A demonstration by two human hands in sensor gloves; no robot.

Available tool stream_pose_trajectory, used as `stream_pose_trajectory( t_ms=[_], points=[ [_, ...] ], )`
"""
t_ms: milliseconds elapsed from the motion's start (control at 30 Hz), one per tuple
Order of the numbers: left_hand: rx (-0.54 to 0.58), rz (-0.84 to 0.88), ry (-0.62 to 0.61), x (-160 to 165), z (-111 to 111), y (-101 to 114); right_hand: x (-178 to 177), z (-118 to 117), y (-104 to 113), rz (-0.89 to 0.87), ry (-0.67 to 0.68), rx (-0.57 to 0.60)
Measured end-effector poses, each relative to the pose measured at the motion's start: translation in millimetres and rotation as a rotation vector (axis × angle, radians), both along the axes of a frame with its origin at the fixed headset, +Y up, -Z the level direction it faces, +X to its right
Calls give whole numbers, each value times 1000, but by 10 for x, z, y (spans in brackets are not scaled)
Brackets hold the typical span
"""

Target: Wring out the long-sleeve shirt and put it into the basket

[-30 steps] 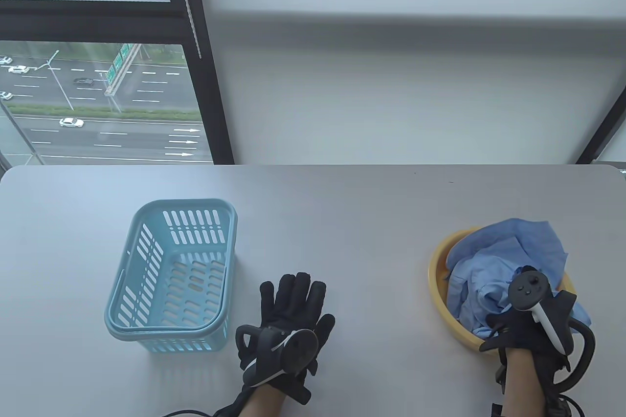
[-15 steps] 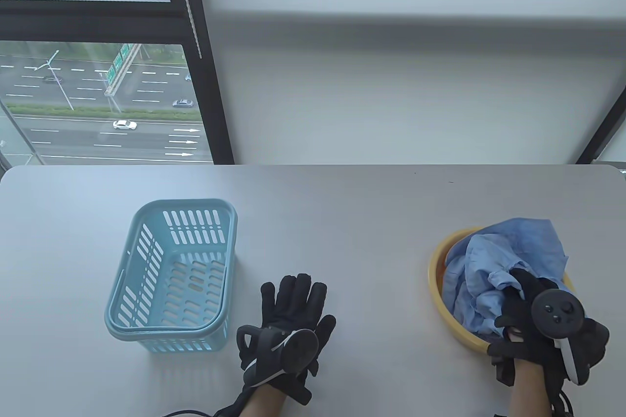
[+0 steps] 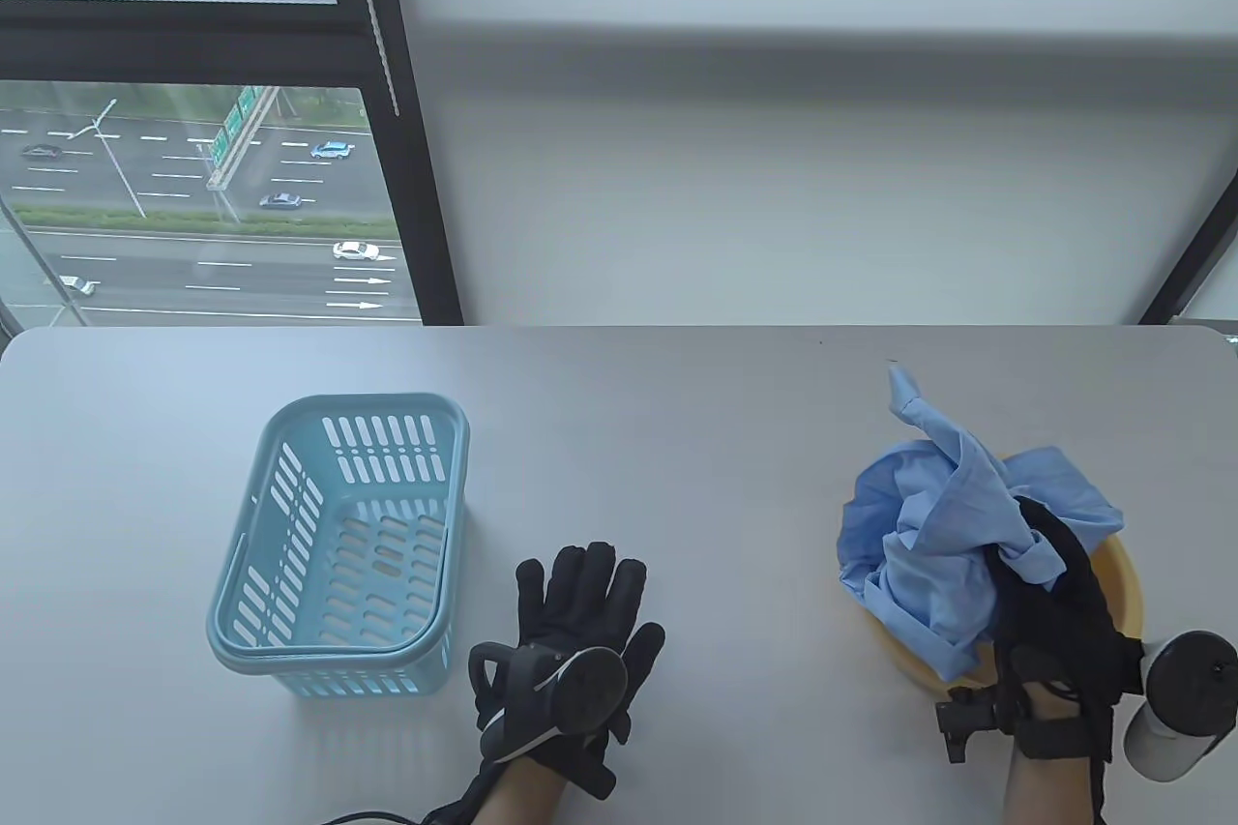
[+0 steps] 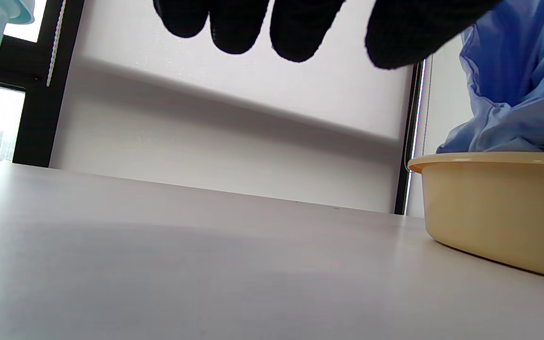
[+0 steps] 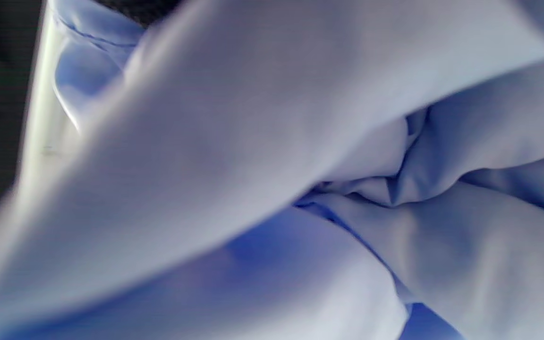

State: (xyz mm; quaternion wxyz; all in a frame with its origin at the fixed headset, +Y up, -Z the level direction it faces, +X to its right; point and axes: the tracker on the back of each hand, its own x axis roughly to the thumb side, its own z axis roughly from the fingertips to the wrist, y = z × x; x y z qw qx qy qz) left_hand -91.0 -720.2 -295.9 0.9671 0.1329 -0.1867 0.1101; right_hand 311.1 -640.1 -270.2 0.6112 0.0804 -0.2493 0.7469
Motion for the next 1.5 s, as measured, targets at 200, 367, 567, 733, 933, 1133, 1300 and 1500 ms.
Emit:
stream_pose_trajectory(
  t_ms=[200, 367, 567, 733, 933, 1133, 1300, 1500],
  points=[
    [19, 51, -15, -29, 18, 49, -291, 130, 224, -19, 118, 175],
    [37, 431, -156, -143, 82, 217, -568, 225, 391, 64, 209, 261],
    [-94, 707, -367, -146, 113, 329, -1032, 150, 363, 402, 261, 174],
    [-289, 570, -445, 44, 62, 208, -1460, 116, 223, 501, 382, 174],
    [-290, 631, -494, 150, 75, 119, -1808, 78, 23, 416, 653, 115],
    [-247, 1001, -373, 56, 0, -48, -1626, 60, 46, 334, 684, 163],
    [-291, 1075, -356, 48, -23, -109, -1126, 5, 119, 357, 455, 192],
    [-299, 1154, -365, 28, -30, -118, -814, -170, -16, 1014, 185, -247]
  ],
)
